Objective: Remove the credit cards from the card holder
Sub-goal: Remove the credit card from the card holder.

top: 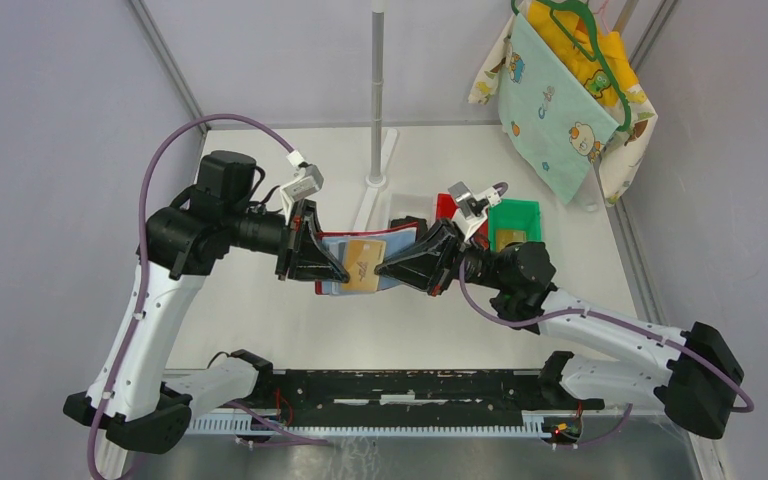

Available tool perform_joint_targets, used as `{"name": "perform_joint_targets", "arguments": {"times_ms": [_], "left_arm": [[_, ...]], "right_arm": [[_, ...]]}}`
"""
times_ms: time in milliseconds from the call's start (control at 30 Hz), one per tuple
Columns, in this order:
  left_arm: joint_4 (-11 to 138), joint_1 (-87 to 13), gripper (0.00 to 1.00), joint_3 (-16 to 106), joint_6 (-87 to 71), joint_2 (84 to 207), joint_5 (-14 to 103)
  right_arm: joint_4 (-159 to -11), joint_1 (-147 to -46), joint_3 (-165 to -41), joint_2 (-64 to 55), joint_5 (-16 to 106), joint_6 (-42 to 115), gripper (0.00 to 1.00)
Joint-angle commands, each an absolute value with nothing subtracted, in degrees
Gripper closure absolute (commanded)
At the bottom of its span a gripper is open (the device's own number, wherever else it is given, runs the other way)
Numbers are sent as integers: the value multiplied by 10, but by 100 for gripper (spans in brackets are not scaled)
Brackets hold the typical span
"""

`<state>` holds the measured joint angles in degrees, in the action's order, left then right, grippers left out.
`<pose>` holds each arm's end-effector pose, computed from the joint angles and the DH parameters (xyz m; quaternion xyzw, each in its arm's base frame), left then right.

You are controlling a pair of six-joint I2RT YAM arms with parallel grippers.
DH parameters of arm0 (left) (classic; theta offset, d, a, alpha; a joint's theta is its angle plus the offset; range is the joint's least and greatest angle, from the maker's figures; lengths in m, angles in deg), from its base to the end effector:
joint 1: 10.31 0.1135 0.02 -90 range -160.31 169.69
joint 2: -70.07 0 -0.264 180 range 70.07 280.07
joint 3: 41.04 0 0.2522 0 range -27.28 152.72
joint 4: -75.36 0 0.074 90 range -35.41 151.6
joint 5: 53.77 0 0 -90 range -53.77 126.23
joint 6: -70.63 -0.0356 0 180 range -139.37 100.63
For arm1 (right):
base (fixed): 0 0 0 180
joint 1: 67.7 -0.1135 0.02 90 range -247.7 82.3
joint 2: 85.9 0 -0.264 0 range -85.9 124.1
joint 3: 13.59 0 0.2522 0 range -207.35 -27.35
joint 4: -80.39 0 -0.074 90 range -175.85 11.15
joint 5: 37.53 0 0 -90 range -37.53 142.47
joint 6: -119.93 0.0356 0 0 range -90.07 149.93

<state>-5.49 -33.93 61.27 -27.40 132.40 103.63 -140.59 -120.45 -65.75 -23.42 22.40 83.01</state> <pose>0.1306 -0.0930 0.4520 0.4283 0.6651 -0.5469 0.2742 0.1288 0.1989 0.3559 -0.2240 0.4787 0.7469 0.4036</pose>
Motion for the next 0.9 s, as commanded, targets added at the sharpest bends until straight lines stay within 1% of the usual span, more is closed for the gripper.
{"name": "perform_joint_targets", "arguments": {"times_ms": [0, 33, 133, 200, 433, 467, 533, 600, 700, 733, 800, 867], "left_arm": [[-65, -341, 98, 646, -302, 1309, 1055], [-65, -340, 96, 647, -303, 1309, 1053], [-65, -341, 86, 647, -304, 1308, 1055], [-66, -341, 81, 647, -304, 1308, 1059], [-68, -341, 79, 647, -307, 1307, 1066], [-71, -340, 76, 649, -310, 1307, 1066], [-73, -340, 64, 651, -313, 1307, 1065], [-73, -341, 61, 650, -315, 1308, 1065], [-74, -341, 61, 648, -316, 1310, 1065], [-74, -341, 63, 648, -316, 1311, 1066], [-74, -341, 70, 648, -318, 1311, 1065], [-74, -341, 80, 647, -318, 1313, 1062]], "right_arm": [[-1391, -1199, -646, -260, 227, 802, 100], [-1383, -1199, -647, -262, 228, 798, 100], [-1374, -1199, -649, -263, 233, 792, 100], [-1374, -1199, -656, -258, 232, 794, 100], [-1357, -1198, -665, -257, 226, 788, 100], [-1344, -1199, -665, -261, 231, 781, 100], [-1326, -1199, -666, -268, 239, 767, 100], [-1316, -1199, -670, -270, 244, 763, 100], [-1312, -1199, -677, -267, 240, 764, 100], [-1313, -1199, -679, -265, 240, 765, 100], [-1322, -1199, -680, -260, 236, 771, 100], [-1330, -1200, -681, -256, 232, 776, 100]]}}
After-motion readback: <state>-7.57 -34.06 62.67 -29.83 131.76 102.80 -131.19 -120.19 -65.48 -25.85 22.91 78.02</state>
